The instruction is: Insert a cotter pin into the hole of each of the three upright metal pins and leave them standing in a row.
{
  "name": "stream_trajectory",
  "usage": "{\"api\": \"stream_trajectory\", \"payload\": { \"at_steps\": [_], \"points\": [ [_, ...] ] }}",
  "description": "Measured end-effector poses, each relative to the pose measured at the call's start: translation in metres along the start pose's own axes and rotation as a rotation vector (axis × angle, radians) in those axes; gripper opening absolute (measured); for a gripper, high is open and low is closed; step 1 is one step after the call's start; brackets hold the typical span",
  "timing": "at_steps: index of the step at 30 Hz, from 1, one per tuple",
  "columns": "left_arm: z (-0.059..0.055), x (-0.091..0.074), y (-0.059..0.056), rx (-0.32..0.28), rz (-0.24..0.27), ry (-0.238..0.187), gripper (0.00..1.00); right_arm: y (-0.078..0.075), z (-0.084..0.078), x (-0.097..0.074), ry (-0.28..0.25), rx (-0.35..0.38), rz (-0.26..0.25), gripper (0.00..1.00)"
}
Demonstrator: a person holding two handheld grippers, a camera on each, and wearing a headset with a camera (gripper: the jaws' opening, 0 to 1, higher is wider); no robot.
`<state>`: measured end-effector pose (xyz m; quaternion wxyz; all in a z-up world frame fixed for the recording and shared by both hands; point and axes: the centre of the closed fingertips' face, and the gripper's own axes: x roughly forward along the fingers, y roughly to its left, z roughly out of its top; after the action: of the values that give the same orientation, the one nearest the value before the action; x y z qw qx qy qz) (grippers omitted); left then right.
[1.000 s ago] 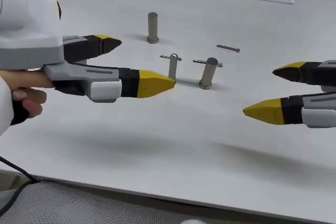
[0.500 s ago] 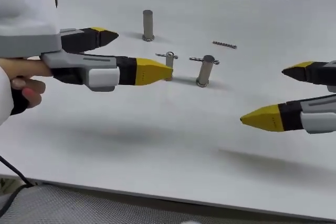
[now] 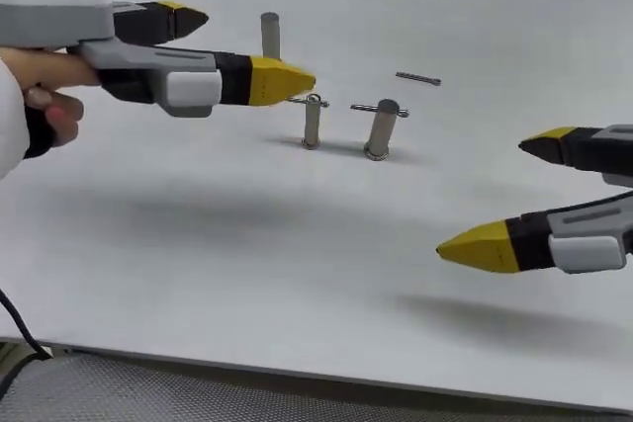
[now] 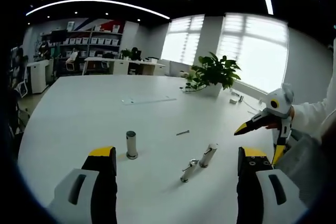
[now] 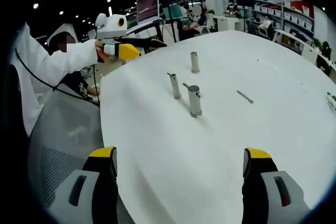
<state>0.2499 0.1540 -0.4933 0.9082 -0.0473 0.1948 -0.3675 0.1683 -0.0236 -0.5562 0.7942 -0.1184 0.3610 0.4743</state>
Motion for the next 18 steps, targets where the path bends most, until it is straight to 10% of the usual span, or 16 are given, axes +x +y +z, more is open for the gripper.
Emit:
{"api": "stream_trajectory", "payload": {
  "at_steps": [18],
  "points": [
    [0.015,0.028,0.047,0.0,0.12,-0.048,0.69,0.005,0.002,0.001,-0.031,0.002,-0.007,0.98]
  ]
}}
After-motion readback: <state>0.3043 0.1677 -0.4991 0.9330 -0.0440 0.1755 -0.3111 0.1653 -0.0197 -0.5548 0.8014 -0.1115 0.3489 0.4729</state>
